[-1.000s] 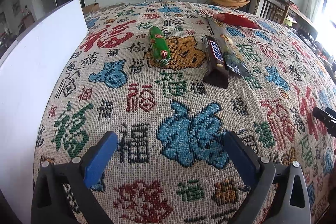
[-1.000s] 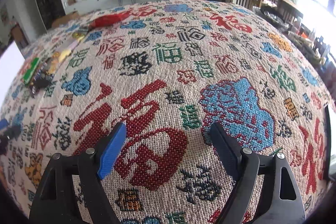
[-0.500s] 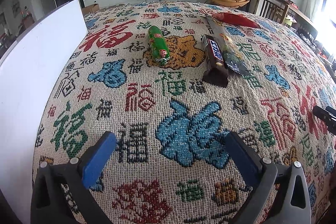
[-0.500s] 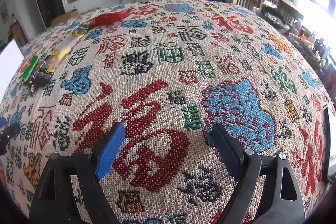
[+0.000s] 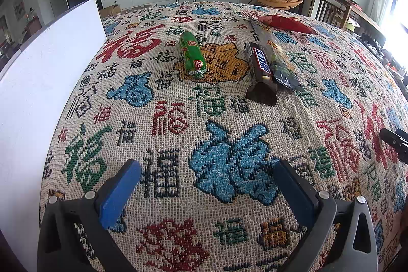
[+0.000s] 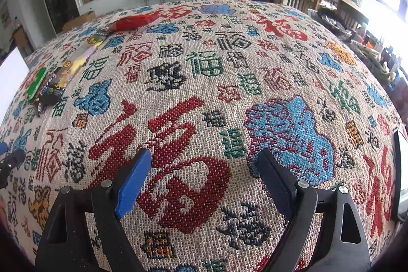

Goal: Organize snacks
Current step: 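Lower the left tool and close it on the green sausage, then lift the green sausage with the left tool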

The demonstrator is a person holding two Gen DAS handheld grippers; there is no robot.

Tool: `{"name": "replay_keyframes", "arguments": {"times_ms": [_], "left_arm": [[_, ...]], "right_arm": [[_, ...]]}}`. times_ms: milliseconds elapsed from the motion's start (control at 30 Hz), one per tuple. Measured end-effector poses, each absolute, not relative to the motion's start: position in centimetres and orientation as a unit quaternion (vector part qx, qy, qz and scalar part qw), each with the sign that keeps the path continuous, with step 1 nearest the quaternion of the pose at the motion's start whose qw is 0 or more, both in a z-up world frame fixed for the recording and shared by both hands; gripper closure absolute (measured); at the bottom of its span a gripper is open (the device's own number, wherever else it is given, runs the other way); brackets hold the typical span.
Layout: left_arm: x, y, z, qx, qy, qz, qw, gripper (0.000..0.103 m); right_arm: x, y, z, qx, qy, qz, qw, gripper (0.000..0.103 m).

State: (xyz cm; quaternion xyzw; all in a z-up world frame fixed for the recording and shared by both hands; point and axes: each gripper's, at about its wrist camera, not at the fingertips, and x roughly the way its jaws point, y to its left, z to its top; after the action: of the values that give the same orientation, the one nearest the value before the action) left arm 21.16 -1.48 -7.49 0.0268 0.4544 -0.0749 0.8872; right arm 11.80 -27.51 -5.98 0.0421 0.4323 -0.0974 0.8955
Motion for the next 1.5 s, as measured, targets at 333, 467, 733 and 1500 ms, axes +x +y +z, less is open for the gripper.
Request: {"name": "replay_keyframes", "arguments": {"times_ms": [333, 467, 733, 1500], "left_arm": [[31.2, 2.7, -4.3, -0.127, 0.476, -0.062, 0.868, 0.001], [35.6, 0.2, -5.3, -0.051, 0.49, -0.047, 0.869, 0.02], [33.1, -2.0, -5.7, 0.054, 0.47, -0.086, 0.877, 0.08], [20.2, 2.3, -7.0, 0.027, 0.456, -0.058, 0.888, 0.0]], "right_arm": [[11.9, -27.5, -5.9, 0.043, 0.433, -0.098, 0.895, 0.014], [12.0, -27.5, -5.9, 0.043, 0.433, -0.097, 0.895, 0.013], [12.0, -27.4, -5.9, 0.042, 0.434, -0.097, 0.895, 0.013], [12.0, -27.5, -5.9, 0.043, 0.434, -0.097, 0.895, 0.013]]}}
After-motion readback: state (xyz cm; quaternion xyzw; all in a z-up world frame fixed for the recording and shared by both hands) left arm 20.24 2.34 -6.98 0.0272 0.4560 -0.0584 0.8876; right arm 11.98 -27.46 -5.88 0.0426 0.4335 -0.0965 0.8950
